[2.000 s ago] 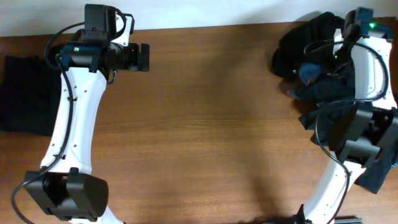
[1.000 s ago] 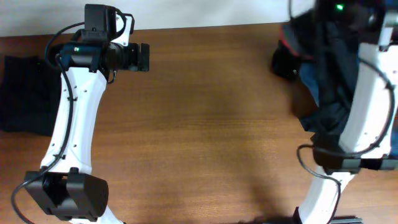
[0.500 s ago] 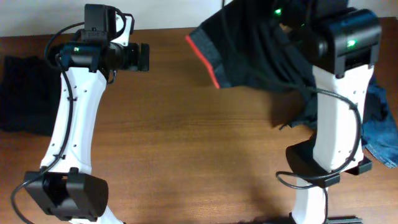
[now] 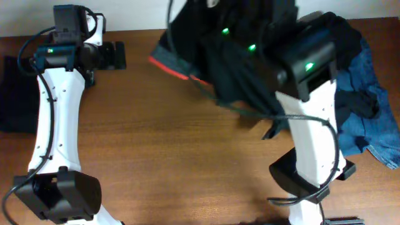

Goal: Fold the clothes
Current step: 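Pull the black garment out of the pile and drop it at table center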

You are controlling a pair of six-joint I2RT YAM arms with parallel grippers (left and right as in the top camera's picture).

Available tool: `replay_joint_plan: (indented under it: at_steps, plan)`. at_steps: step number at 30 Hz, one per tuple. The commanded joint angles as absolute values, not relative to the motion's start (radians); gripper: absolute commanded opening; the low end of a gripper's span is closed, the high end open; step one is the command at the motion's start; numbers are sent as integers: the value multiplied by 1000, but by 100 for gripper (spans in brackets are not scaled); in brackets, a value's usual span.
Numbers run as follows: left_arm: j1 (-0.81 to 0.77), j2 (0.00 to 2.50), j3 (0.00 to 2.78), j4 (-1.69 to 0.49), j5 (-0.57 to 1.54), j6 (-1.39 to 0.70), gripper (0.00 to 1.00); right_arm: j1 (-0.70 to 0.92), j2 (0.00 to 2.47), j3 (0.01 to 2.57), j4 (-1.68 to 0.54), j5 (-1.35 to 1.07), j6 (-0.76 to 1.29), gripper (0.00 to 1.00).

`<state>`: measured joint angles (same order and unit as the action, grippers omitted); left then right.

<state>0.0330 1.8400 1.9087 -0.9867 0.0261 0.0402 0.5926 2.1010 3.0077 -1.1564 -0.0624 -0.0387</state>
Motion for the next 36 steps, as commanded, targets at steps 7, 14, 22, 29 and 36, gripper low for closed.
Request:
replay_joint_plan:
  at_steps: [7,14,22,29,36]
  plan:
    - [89,1826,1918,-989,83,38,99,672,2140,2981,-1138,17,-17,3]
    - [94,1826,1918,-989,83,38,99,667,2156,2852,-1137,24,-9,9]
    - [96,1826,1918,-989,83,38,99,629,2155,2811,-1132,35,3,68]
    - [96,1826,1918,-989,83,38,99,529,2151,2811,-1231,73,72,92]
    - [94,1827,1918,-989,94,37,99,286,2151,2811,-1569,98,296,99]
